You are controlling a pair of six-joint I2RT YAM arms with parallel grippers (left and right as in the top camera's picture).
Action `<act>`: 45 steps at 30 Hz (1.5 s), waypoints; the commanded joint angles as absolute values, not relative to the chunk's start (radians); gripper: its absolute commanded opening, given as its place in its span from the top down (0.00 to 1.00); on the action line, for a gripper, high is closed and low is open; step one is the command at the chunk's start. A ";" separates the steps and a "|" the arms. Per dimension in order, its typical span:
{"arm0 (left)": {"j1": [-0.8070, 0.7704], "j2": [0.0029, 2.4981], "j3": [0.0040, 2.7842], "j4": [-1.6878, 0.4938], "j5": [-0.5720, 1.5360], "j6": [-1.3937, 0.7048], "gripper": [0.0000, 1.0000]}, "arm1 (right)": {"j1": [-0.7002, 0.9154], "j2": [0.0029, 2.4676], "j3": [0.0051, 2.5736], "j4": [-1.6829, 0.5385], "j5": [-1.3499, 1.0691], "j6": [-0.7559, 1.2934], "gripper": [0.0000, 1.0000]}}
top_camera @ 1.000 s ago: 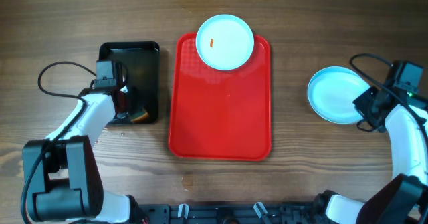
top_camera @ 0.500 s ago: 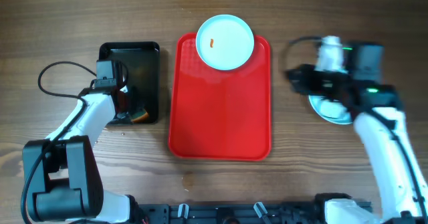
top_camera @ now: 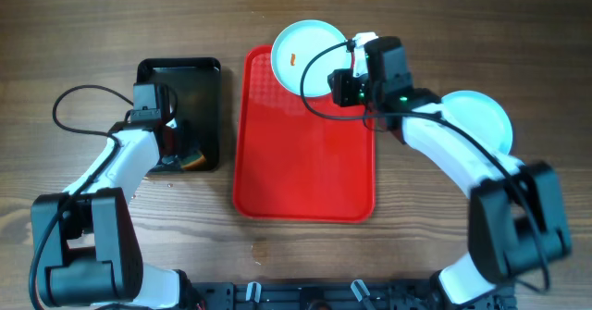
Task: Clean dirty plates on tray and stack at the side
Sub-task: 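Move the right gripper to the top plate and grip its rim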
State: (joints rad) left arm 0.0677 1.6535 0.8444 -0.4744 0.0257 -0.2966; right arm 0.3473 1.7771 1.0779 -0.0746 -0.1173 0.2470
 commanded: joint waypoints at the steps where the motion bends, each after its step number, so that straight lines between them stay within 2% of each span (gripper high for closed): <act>1: 0.070 1.671 0.829 -0.482 0.037 -0.292 0.81 | 0.346 1.888 1.092 0.035 0.013 0.255 0.48; 9: 0.070 1.671 0.829 -0.486 0.038 -0.292 0.81 | 0.346 2.026 1.092 0.160 0.038 0.239 0.48; 11: 0.070 1.671 0.829 -0.487 0.038 -0.292 0.81 | 0.346 2.041 1.092 0.170 0.038 0.259 0.53; 12: 0.070 1.671 0.829 -0.487 0.038 -0.292 0.81 | 0.347 2.047 1.092 0.166 0.038 0.266 0.57; 13: 0.070 1.671 0.829 -0.487 0.038 -0.292 0.81 | 0.347 2.047 1.092 0.155 0.038 0.266 0.66; 15: 0.070 1.671 0.829 -0.487 0.045 -0.292 0.81 | 0.347 2.045 1.092 0.117 0.038 0.265 0.93; 16: 0.070 1.671 0.829 -0.487 0.045 -0.292 0.81 | 0.347 2.041 1.092 0.091 0.036 0.266 0.96; 25: 0.070 1.671 0.829 -0.490 0.045 -0.292 0.81 | 0.347 1.894 1.092 -0.286 0.000 0.284 0.96; 31: 0.070 1.671 0.829 -0.490 0.045 -0.292 0.81 | 0.347 1.744 1.092 -0.578 -0.115 0.490 0.95; 36: 0.070 1.671 0.829 -0.489 0.045 -0.292 0.81 | 0.347 1.713 1.092 -0.708 -0.372 0.524 0.70; 40: 0.070 1.671 0.829 -0.489 0.045 -0.292 0.81 | 0.340 1.713 1.092 -0.651 -0.242 0.419 0.66; 43: 0.070 1.671 0.829 -0.489 0.045 -0.291 0.81 | 0.338 1.713 1.092 -0.533 -0.163 0.119 0.64; 45: 0.070 1.671 0.829 -0.489 0.045 -0.292 0.81 | 0.341 1.715 1.092 -0.524 -0.175 0.004 0.65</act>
State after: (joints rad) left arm 0.0677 1.6535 0.8440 -0.4812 0.0288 -0.2966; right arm 0.3431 1.7229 1.0981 -0.5407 -0.2157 0.2962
